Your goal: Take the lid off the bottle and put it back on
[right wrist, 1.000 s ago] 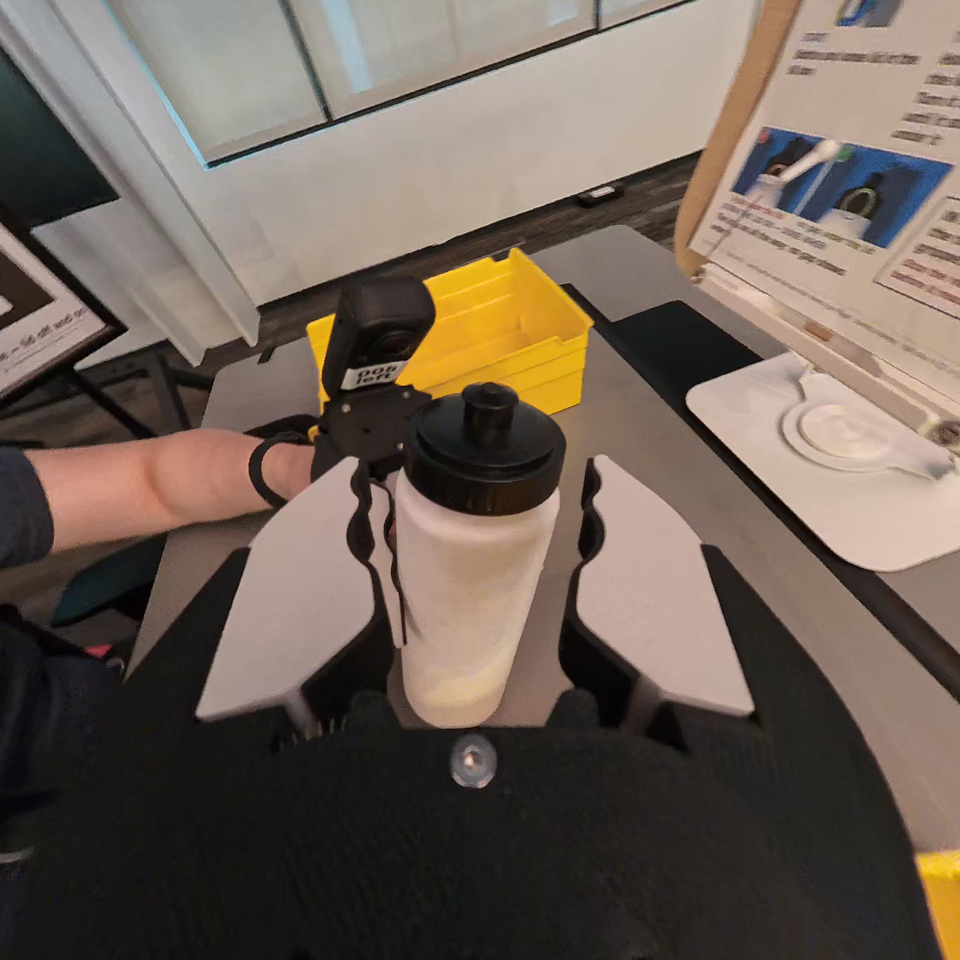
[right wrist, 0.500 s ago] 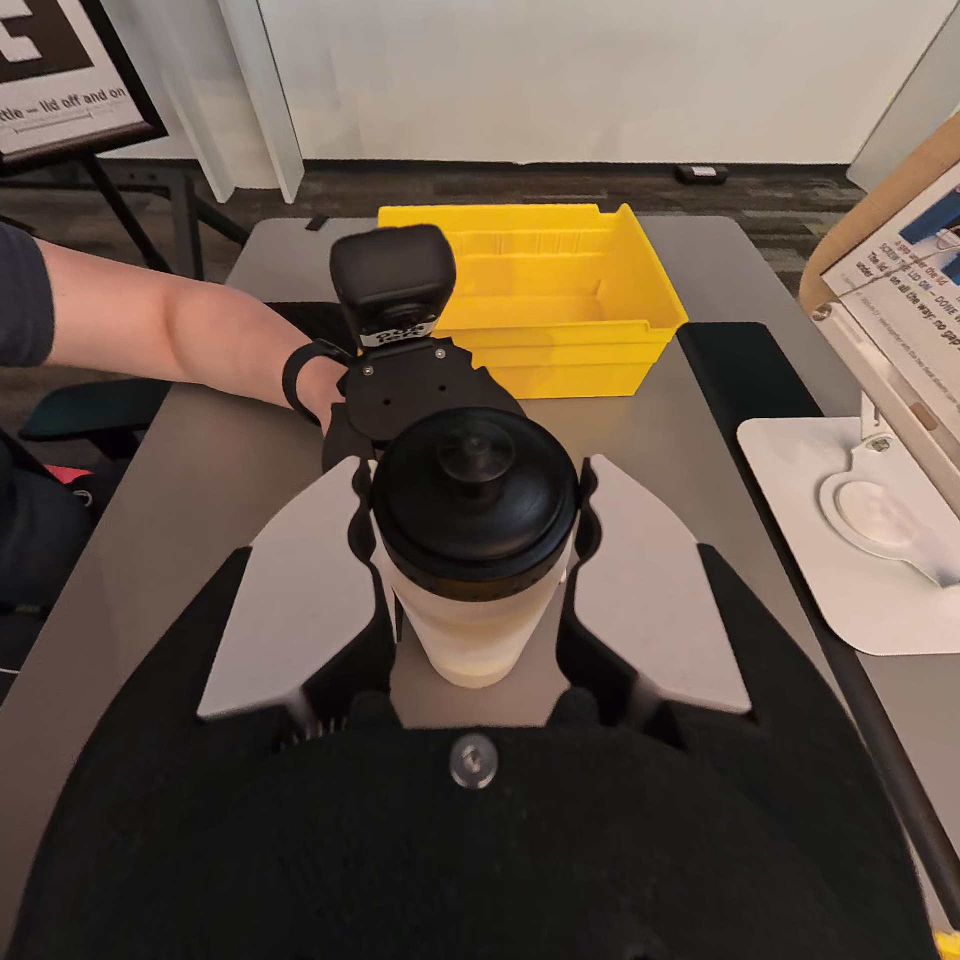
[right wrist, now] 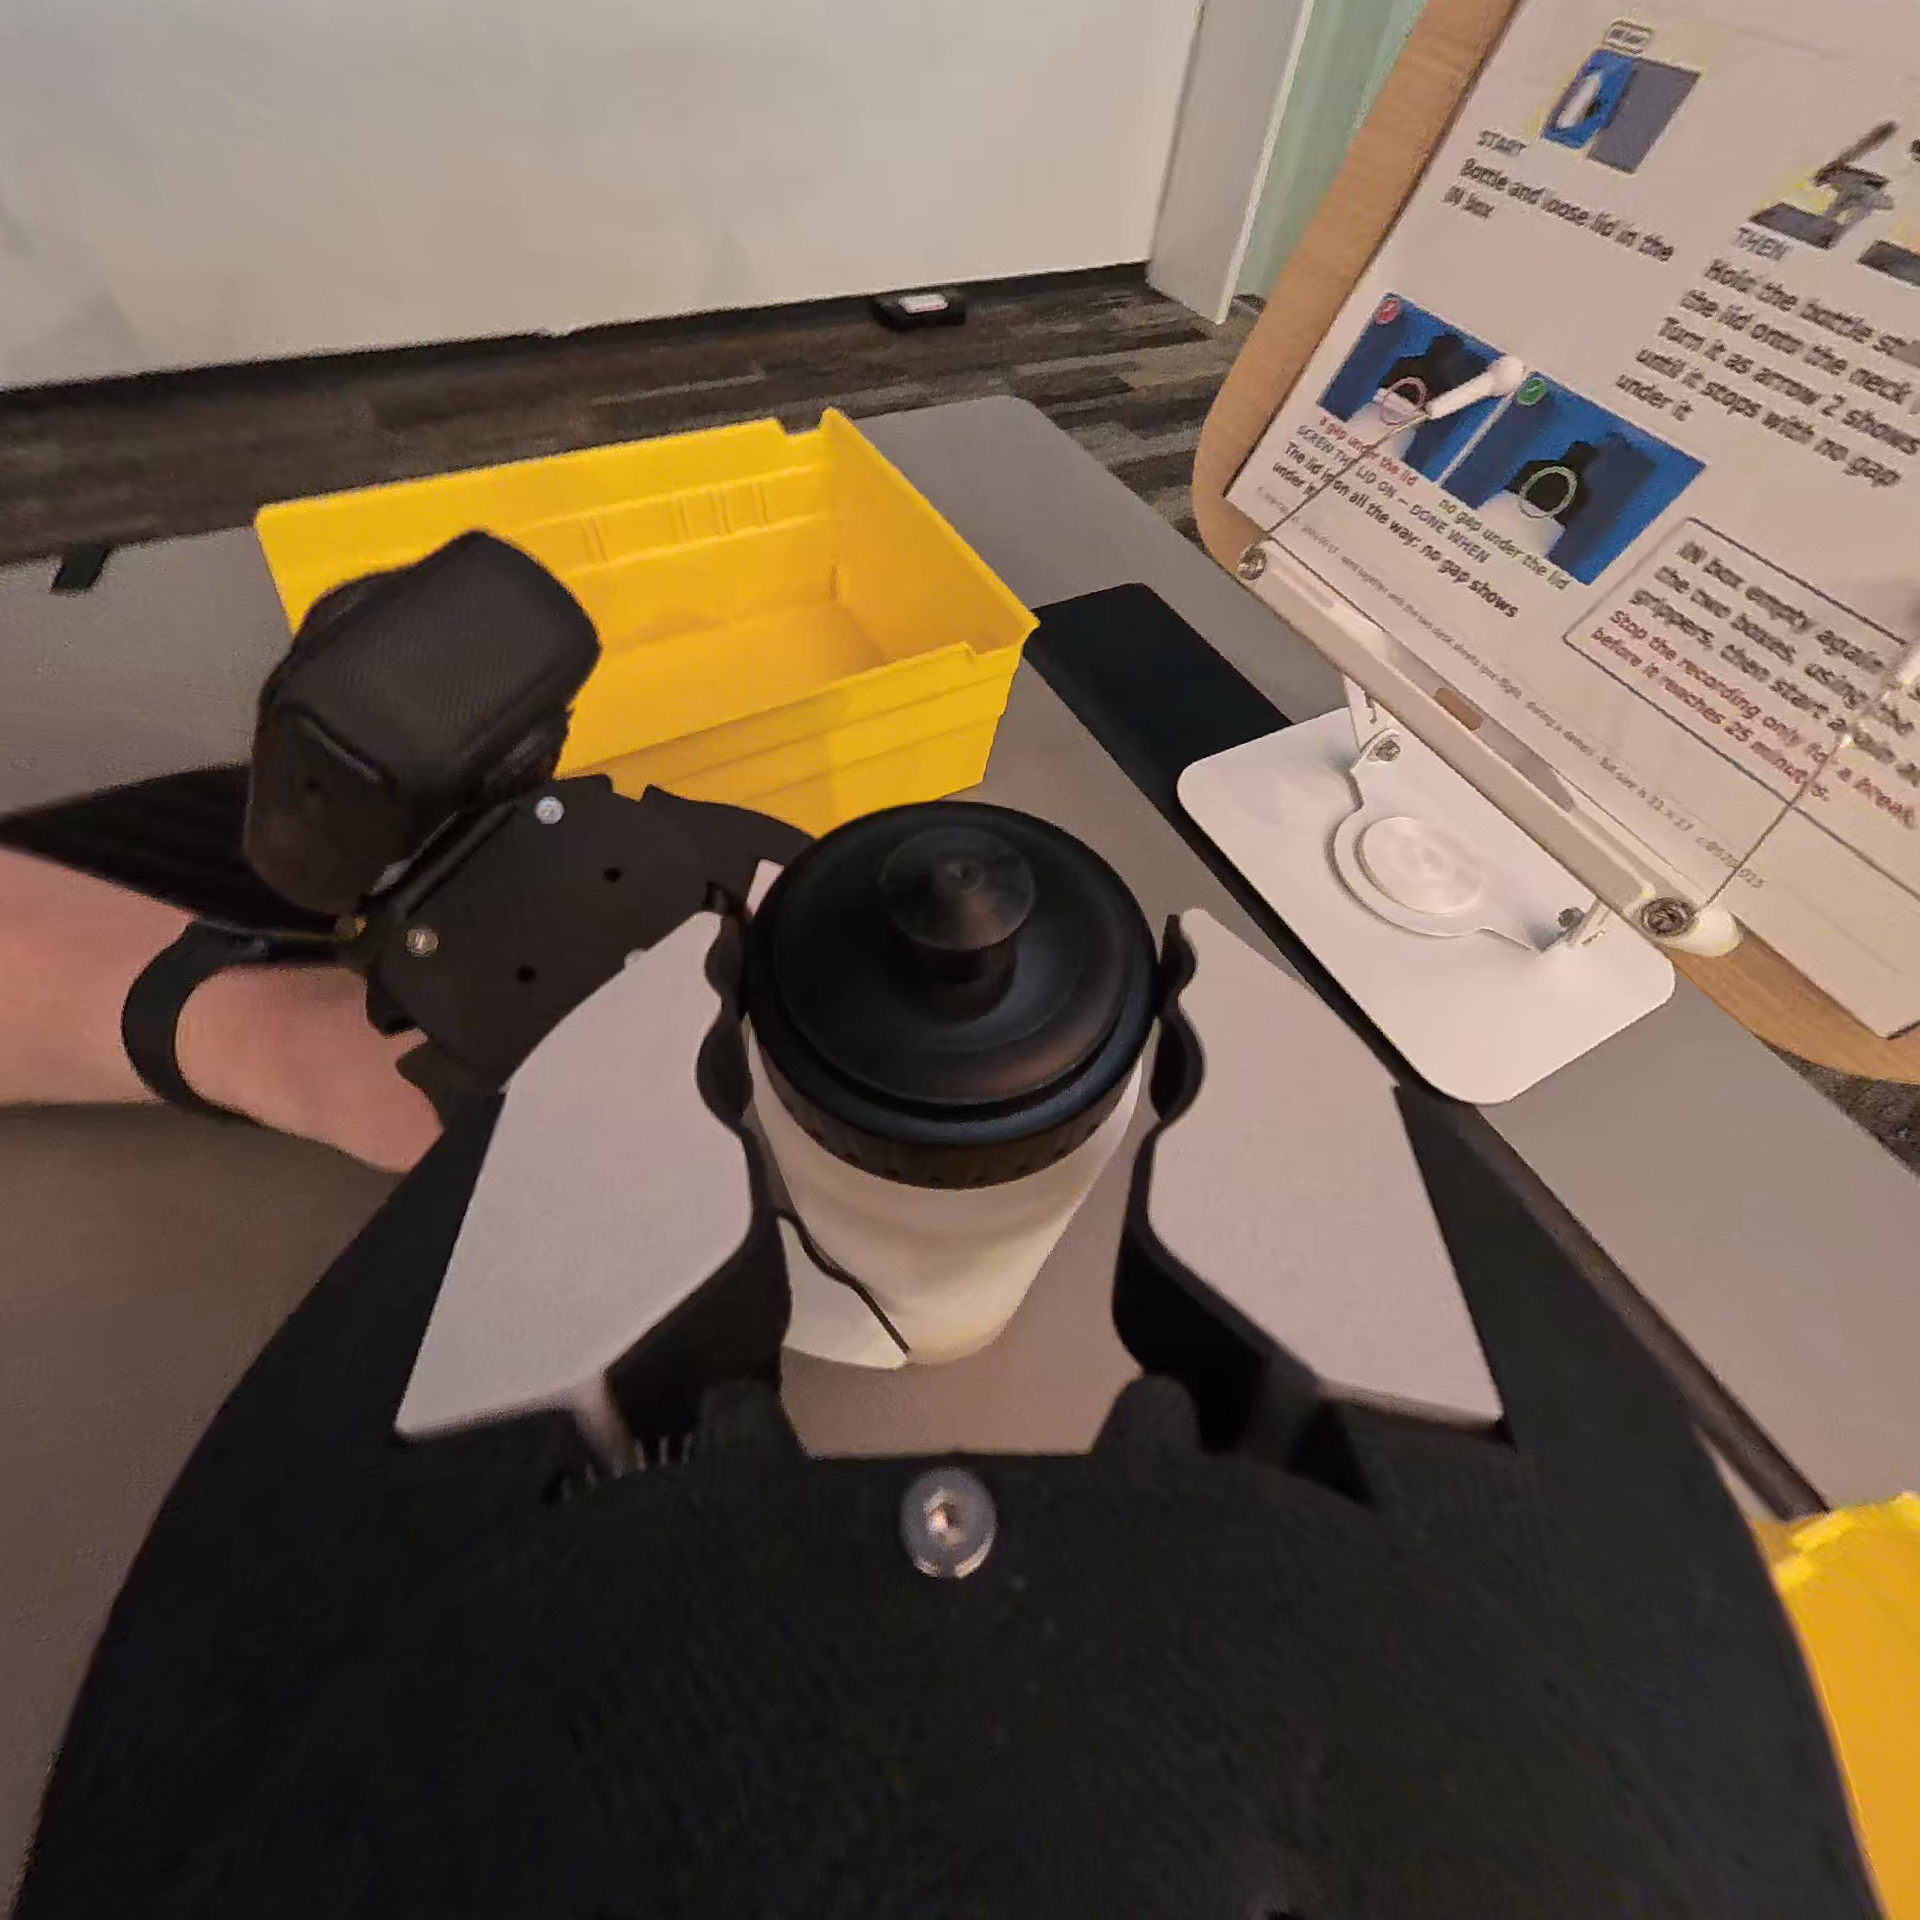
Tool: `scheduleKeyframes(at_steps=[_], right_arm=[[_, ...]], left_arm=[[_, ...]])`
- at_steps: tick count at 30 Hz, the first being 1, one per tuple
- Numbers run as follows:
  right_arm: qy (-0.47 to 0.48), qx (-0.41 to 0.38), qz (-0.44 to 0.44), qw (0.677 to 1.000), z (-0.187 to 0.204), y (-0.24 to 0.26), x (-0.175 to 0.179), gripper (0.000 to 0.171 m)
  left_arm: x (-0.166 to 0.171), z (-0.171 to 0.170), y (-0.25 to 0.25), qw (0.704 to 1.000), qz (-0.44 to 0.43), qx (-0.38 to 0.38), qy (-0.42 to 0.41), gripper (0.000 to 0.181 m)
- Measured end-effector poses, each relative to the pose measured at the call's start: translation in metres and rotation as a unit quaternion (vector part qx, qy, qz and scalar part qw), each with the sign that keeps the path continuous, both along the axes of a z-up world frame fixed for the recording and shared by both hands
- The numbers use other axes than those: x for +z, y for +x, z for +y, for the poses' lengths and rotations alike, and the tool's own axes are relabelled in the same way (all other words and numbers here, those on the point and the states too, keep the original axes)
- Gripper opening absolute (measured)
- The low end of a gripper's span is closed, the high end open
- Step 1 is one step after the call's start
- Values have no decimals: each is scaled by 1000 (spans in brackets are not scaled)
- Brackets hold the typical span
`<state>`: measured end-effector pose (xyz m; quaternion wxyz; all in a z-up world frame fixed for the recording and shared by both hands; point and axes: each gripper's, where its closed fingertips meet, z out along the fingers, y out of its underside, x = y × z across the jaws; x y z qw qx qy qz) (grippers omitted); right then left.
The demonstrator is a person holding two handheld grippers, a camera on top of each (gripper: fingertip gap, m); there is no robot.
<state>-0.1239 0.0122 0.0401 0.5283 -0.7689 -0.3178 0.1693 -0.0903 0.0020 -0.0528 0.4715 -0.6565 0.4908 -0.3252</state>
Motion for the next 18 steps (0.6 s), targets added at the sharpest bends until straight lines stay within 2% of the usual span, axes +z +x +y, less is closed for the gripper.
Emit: scheduleKeyframes(at_steps=[3,9,13,18], right_arm=[[21,50,-13,998,-6,7,4,79],[15,158,40,987,-29,12,12,79],[13,195,30,980,-37,9,6,76],[10,196,29,980,-38,9,6,76]], left_arm=[[0,-3,2,1000,-5,-14,-6,86],[0,-22,10,997,-10,-81,-11,86],[0,-39,15,991,-14,-132,-10,86],[0,-38,15,992,-13,-124,-10,86]])
